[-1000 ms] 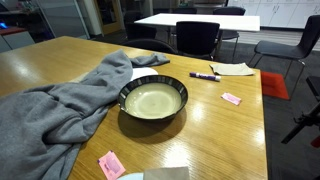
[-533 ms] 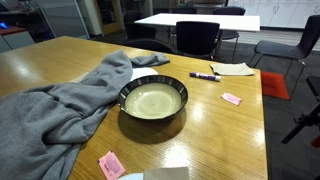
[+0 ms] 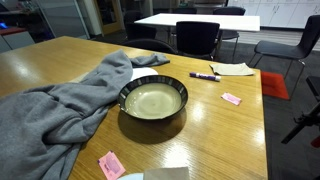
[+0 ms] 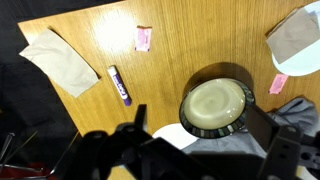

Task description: Move the purple marker backwards

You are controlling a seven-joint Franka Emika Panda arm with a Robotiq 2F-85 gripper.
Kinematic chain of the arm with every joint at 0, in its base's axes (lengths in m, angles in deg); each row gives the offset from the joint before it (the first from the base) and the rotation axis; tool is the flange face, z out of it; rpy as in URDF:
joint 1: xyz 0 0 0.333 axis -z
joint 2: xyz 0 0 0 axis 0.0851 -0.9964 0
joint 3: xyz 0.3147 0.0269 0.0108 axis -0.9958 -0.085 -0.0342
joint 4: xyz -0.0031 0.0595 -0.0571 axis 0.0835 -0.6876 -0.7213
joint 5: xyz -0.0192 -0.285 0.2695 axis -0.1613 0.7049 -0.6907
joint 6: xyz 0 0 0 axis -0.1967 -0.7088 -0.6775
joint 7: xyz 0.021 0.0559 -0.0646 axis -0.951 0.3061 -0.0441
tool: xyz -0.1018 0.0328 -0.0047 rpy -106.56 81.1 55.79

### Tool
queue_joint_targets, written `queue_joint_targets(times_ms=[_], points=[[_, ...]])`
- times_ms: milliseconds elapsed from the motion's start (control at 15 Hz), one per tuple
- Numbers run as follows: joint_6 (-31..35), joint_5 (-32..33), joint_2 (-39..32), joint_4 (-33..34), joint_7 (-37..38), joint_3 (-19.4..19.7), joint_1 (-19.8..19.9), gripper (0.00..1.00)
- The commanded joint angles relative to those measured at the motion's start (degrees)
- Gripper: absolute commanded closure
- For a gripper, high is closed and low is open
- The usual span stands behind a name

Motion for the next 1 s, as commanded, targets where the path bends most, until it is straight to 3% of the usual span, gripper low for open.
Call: queue_joint_targets(times_ms=[0,933], points=[[1.24,2.02,-6.91,3.94,-4.71,2.37,0.57,0.0],[9.0,13.9,-27.7,11.8,-19.6,9.89,3.81,0.0]])
